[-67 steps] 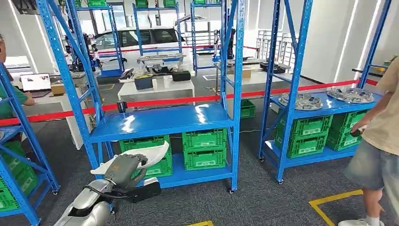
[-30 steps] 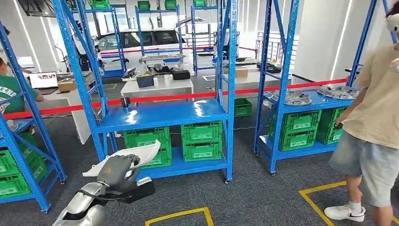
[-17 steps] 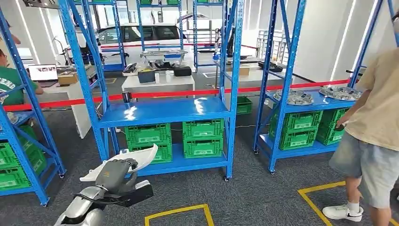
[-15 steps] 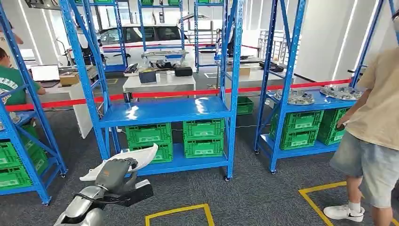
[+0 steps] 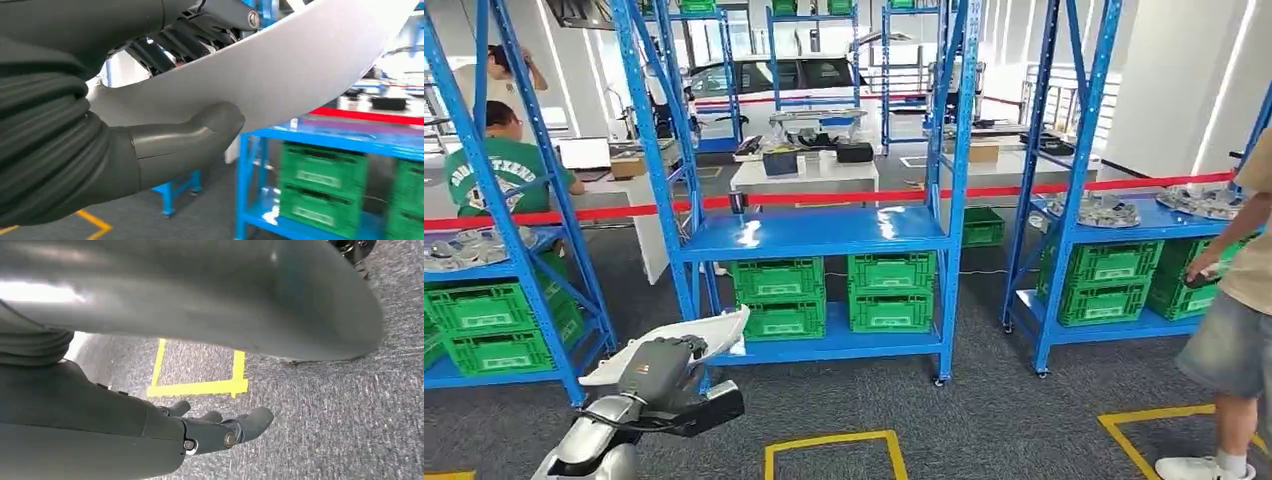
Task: Take the parts from the cabinet and place them on the table.
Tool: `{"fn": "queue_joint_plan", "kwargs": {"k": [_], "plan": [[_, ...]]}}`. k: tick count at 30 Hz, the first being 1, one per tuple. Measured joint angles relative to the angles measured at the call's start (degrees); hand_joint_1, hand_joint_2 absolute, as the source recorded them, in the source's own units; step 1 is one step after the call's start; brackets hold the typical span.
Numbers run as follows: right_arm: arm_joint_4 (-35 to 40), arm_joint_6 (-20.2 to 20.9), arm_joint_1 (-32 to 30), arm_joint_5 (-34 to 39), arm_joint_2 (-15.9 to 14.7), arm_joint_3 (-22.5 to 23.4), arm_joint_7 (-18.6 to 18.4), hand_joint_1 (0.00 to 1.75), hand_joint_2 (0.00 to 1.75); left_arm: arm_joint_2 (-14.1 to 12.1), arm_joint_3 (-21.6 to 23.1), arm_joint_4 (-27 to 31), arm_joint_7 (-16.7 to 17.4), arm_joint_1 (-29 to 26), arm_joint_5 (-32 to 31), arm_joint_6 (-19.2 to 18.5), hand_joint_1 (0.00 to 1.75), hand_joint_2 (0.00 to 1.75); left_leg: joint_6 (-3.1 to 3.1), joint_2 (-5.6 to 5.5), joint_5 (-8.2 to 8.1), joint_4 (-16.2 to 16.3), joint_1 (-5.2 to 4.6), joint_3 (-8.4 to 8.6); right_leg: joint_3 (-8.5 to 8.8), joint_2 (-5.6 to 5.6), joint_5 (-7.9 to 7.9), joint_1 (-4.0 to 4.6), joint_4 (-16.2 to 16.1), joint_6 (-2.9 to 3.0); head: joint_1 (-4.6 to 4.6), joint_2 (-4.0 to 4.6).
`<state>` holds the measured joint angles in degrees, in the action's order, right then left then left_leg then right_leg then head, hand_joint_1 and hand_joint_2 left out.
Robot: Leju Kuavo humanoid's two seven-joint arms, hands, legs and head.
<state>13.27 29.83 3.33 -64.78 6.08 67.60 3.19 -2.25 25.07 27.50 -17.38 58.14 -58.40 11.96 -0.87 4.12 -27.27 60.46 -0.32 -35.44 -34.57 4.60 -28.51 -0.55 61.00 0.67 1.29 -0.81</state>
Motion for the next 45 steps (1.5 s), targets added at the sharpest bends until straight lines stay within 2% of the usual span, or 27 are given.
{"fn": "queue_joint_plan", "kwargs": {"k": [4,6,7,9,10,11,13,14,15,17,19,20,22,24,25,27,29,33,34,35,36,37,38,39,42,43,45], "plan": [[0.0,0.0,0.2,0.0,0.2,0.0,-0.7,0.0,0.0,-2.2,-1.6,-1.0,0.7,0.4,1.1,1.0,1.75,1.75,1.1,-2.51,1.18,-1.0,-0.04,-0.05,0.74,1.85,0.43,0.0,-0.9,-1.39,0.0,0.0],[0.0,0.0,0.2,-0.2,0.2,0.0,-1.0,0.0,0.0,-2.6,-3.1,-1.3,2.1,0.5,1.6,2.4,1.75,1.75,1.64,-3.48,1.82,-1.6,0.41,0.13,-0.45,-2.42,-1.76,-0.45,1.7,-1.69,0.0,0.0],[0.0,0.2,0.1,-0.3,0.2,0.0,-1.1,0.0,0.0,-2.8,-4.0,-1.5,3.2,0.5,2.0,3.1,1.75,1.75,1.94,-3.9,1.97,-1.6,0.39,-0.07,-2.31,-3.51,-4.1,-0.45,5.7,-1.64,-0.04,0.0],[0.0,0.2,-0.2,-0.7,0.2,0.0,-1.6,0.0,0.0,-3.1,-5.4,-2.0,4.7,0.4,2.2,4.4,1.75,1.75,2.21,-5.32,2.13,-1.6,0.23,-0.39,-6.25,-4.23,-7.55,-0.27,14.2,-1.67,-0.04,0.0],[0.0,0.2,-0.3,-0.7,0.2,0.0,-1.9,0.0,0.0,-3.5,-5.9,-2.2,5.4,0.3,2.3,4.9,1.75,1.75,2.26,-6.16,2.22,-1.5,0.14,-0.52,-7.18,-4.3,-7.54,-0.24,16.1,-1.65,-0.02,0.0],[0.0,0.2,-0.3,-1.0,0.2,0.0,-2.0,0.0,0.0,-4.0,-6.4,-2.6,6.4,0.2,2.1,5.6,1.75,1.75,2.22,-7.0,2.29,-1.4,0.11,-0.64,-6.58,-4.35,-6.11,-0.23,14.8,-1.5,-0.02,0.0],[0.0,0.2,-0.3,-1.2,0.3,0.0,-1.9,0.0,0.0,-5.0,-7.3,-3.1,8.1,0.5,1.0,6.1,1.75,1.75,2.04,-8.39,2.4,-1.1,0.12,-0.75,-2.51,-5.08,-1.6,-0.25,6.6,-1.05,-0.02,0.0],[0.0,0.2,-0.3,-1.2,0.4,0.0,-1.7,0.0,0.0,-5.5,-7.4,-3.5,9.0,0.9,0.4,5.7,1.75,1.75,1.88,-8.94,2.41,-0.9,0.17,-0.85,-0.08,-6.76,0.32,-0.26,1.8,-0.78,-0.02,0.0],[-0.1,0.2,-0.3,-1.2,0.4,0.0,-1.6,0.0,0.0,-6.0,-7.5,-4.1,9.6,1.6,-0.3,4.6,1.75,1.75,1.36,-9.44,2.39,-0.5,-0.08,-1.41,0.77,-9.45,-0.53,-0.37,-0.4,-0.73,0.0,0.0],[-0.2,0.2,-0.3,-1.3,0.7,0.0,-0.7,0.0,0.0,-8.1,-7.9,-5.0,9.6,2.3,-0.5,3.1,1.75,1.75,0.64,-10.44,2.69,-0.6,0.39,-1.75,0.58,-8.05,-0.15,-0.04,-0.5,-0.61,0.0,0.0],[-0.2,0.2,-0.3,-1.2,1.0,0.0,-0.1,0.0,0.0,-9.6,-8.4,-5.6,9.5,2.3,-0.1,3.1,1.75,1.75,-0.34,-11.7,3.18,-1.1,0.47,-1.88,0.95,-6.8,0.22,-0.11,-1.0,0.25,0.0,0.0],[-0.3,0.2,-0.2,-1.2,1.6,0.0,0.3,0.0,0.0,-10.7,-8.7,-5.9,9.5,2.2,0.2,3.2,1.75,1.75,-0.34,-10.56,2.65,-0.5,0.65,-2.28,1.17,-5.9,0.67,-0.42,-1.7,0.7,-0.04,0.0],[-0.4,0.0,-0.3,-1.5,1.9,0.0,0.6,0.0,0.0,-12.1,-9.5,-6.6,9.4,2.4,0.4,3.4,1.75,1.75,-1.09,-6.0,-0.66,4.3,0.45,-4.34,1.4,-5.01,0.96,-0.24,-2.2,1.27,0.26,0.0],[-0.5,-0.1,-0.5,-1.6,2.1,-0.1,0.8,0.0,0.0,-13.1,-10.1,-7.3,9.1,2.3,1.1,2.6,1.75,1.75,-1.74,-4.87,-4.57,13.1,0.78,-8.28,1.29,-3.6,0.92,-0.22,-2.2,1.27,0.31,0.0],[-0.5,-0.1,-0.5,-1.5,2.1,0.0,0.9,0.0,0.0,-13.5,-10.3,-7.6,9.1,2.3,1.3,2.1,1.75,1.75,-1.98,-4.73,-5.11,15.5,1.04,-9.4,1.25,-2.86,0.9,-0.25,-2.2,1.26,0.31,0.0],[-0.5,-0.1,-0.6,-1.2,2.4,0.0,1.0,0.0,0.0,-14.3,-10.7,-8.0,9.2,2.3,1.3,1.5,1.75,1.75,-2.34,-4.3,-2.76,12.7,1.54,-7.7,1.27,-1.52,0.78,-0.32,-2.1,1.07,0.31,0.0],[-0.5,-0.1,-0.5,-1.2,2.5,0.0,1.1,0.0,0.0,-14.7,-10.8,-8.2,9.2,2.5,1.3,1.3,1.75,1.75,-2.69,-3.13,0.84,4.8,1.84,-3.34,1.39,-0.47,0.51,-0.48,-1.9,0.62,0.31,0.0],[-0.5,-0.1,-0.5,-1.2,2.5,0.0,1.1,0.0,0.0,-14.8,-10.9,-8.2,9.2,2.5,1.3,1.3,1.75,1.75,-2.78,-2.55,1.42,3.2,1.91,-2.49,1.41,-0.28,0.43,-0.49,-1.8,0.51,0.31,0.0],[-0.5,-0.1,-0.6,-1.2,2.4,0.0,1.1,0.0,0.0,-14.9,-11.1,-8.4,9.2,2.9,1.3,1.3,1.75,1.75,-3.03,0.71,1.01,-0.4,1.3,-0.51,1.44,0.36,0.01,-0.17,-1.6,-0.15,0.33,0.0],[-0.5,-0.1,-0.5,-1.2,2.4,0.0,1.1,0.0,0.0,-14.8,-11.1,-8.4,9.2,2.9,1.3,1.3,1.75,1.75,-2.49,0.21,1.14,-0.5,1.14,-0.35,1.34,0.57,-0.25,0.14,-1.3,-0.45,0.33,0.0],[-0.5,-0.1,-0.3,-1.1,2.4,-0.1,1.1,0.0,0.0,-15.4,-11.2,-8.7,9.3,2.8,1.3,1.2,1.75,1.75,-0.3,-2.2,1.47,-0.4,1.03,-0.91,2.03,2.44,-0.21,0.04,-1.8,-1.22,0.11,0.0],[-0.5,-0.1,-0.2,-1.1,2.5,0.0,1.1,0.0,0.0,-15.6,-11.2,-8.6,9.3,2.9,1.3,1.2,1.75,1.75,0.37,-2.78,1.7,-0.6,1.21,-0.76,1.98,1.94,-0.65,-0.27,-1.5,-1.81,0.07,0.0],[-0.5,-0.1,-0.2,-1.1,2.5,0.0,1.2,0.0,0.0,-15.7,-11.3,-8.6,9.3,3.2,1.3,1.2,1.75,1.75,0.68,-3.3,1.71,-0.6,1.23,-0.77,1.45,-1.38,-1.9,-0.49,0.1,-1.89,0.09,0.0],[-0.5,-0.1,-0.3,-1.1,2.5,0.0,1.2,0.0,0.0,-15.7,-11.5,-8.7,9.4,3.3,1.3,1.2,1.75,1.75,1.02,-3.76,1.72,-0.6,1.2,-0.77,-0.17,-3.04,-3.84,-0.42,3.6,-1.76,0.02,0.0],[-0.6,0.0,-0.5,-0.6,2.6,0.0,0.6,0.0,0.0,-15.5,-12.1,-8.9,8.9,3.4,3.0,0.4,1.75,1.75,1.66,-5.78,1.73,-0.6,0.47,-0.86,-7.02,-4.21,-8.32,0.15,16.5,-1.03,0.04,0.0],[-0.6,0.0,-0.4,-0.6,2.6,0.0,0.4,0.0,0.0,-15.5,-12.4,-8.9,8.9,3.4,3.4,0.1,1.75,1.75,1.75,-6.34,1.74,-0.6,0.3,-0.86,-7.76,-4.29,-8.13,0.33,17.4,-0.77,0.04,0.0],[-0.6,0.0,-0.3,-0.6,2.6,0.0,0.3,0.0,0.0,-15.4,-13.0,-9.0,8.6,3.5,4.1,-0.6,1.75,1.75,1.8,-8.0,1.79,-0.5,0.07,-0.84,-5.71,-4.91,-3.29,1.26,11.2,0.57,0.04,0.0]]}}
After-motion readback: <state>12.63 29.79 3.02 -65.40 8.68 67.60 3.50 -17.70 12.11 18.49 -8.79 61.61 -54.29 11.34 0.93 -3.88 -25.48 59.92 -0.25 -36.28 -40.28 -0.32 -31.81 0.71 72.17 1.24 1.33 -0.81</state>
